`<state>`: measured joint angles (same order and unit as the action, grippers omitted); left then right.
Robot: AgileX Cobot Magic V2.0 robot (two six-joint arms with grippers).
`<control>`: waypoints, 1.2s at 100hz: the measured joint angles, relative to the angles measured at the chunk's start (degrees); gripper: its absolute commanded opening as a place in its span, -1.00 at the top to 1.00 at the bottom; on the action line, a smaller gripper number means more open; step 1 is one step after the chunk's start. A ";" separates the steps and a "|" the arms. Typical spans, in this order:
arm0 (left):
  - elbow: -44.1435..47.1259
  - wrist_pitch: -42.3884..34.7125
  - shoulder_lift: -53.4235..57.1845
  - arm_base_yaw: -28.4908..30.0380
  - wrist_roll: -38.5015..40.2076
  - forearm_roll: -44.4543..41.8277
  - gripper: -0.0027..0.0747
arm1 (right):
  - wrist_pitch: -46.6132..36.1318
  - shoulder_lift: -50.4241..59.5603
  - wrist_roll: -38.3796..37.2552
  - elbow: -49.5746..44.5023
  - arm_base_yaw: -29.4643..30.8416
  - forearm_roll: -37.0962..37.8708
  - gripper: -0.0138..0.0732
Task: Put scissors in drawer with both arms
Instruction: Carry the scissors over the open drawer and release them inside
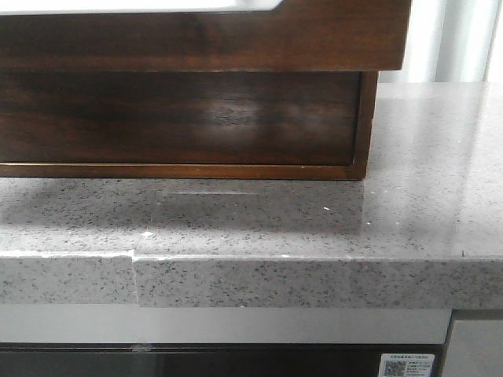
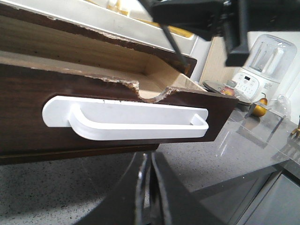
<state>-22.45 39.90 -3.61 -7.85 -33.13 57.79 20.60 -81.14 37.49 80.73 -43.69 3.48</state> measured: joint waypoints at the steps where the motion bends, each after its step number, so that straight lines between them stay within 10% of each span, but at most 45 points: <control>1: 0.00 0.00 0.00 0.00 0.00 0.00 0.98 | 0.00 -0.36 0.00 -0.01 0.00 0.13 0.86; 68: 0.00 -0.13 0.00 0.00 0.00 0.00 0.98 | 1.72 -6.95 0.09 0.13 0.77 3.71 0.84; 99: 0.00 -0.13 0.00 0.00 0.00 0.00 0.98 | 2.01 -6.95 -0.81 0.33 1.80 3.05 -0.31; 120: 0.00 -0.13 0.00 0.00 0.00 -0.80 0.98 | 5.38 -6.00 -4.09 0.54 1.80 0.65 -0.29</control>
<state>-22.45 39.78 -3.61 -7.85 -33.13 56.99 25.97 -87.14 33.40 81.27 -41.89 4.12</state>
